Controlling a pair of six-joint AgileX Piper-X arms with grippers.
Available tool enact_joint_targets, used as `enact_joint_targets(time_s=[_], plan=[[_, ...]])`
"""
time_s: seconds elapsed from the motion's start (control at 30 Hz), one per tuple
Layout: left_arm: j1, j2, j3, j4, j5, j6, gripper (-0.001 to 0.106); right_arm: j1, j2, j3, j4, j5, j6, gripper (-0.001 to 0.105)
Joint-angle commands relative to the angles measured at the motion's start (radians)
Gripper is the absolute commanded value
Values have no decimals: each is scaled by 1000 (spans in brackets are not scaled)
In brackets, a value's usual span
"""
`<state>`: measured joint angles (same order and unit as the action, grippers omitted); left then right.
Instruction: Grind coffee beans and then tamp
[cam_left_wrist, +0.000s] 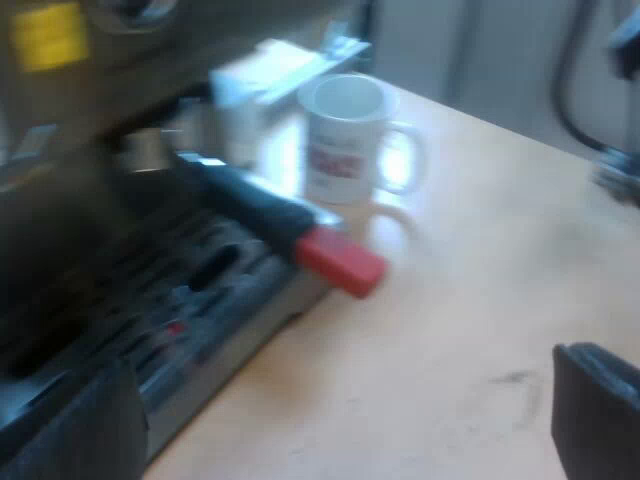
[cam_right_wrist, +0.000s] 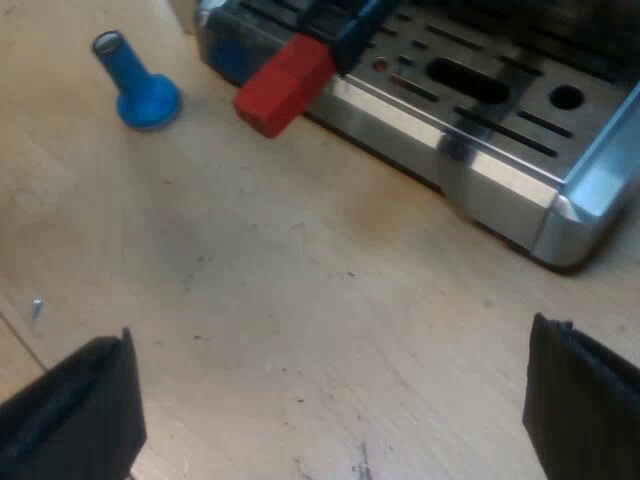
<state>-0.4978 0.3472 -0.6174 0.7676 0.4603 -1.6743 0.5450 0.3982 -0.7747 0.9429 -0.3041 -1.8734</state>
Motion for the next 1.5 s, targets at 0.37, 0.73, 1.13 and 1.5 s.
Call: enact_joint_targets(time_s=[0.37,0.73,1.13,1.5], plan=[[-133,141,76,-187,122,68,83,301,117,42,-196,201,62,79],[-134,147,234,-380,122,66,83,630,200,184,-518,702,196,79],[-134,149,282,-407,122,58,83,824,422,228,-788,979,311,64],[-134,147,282,-384,122,21,83,826,626,228,-969,1070,467,28]])
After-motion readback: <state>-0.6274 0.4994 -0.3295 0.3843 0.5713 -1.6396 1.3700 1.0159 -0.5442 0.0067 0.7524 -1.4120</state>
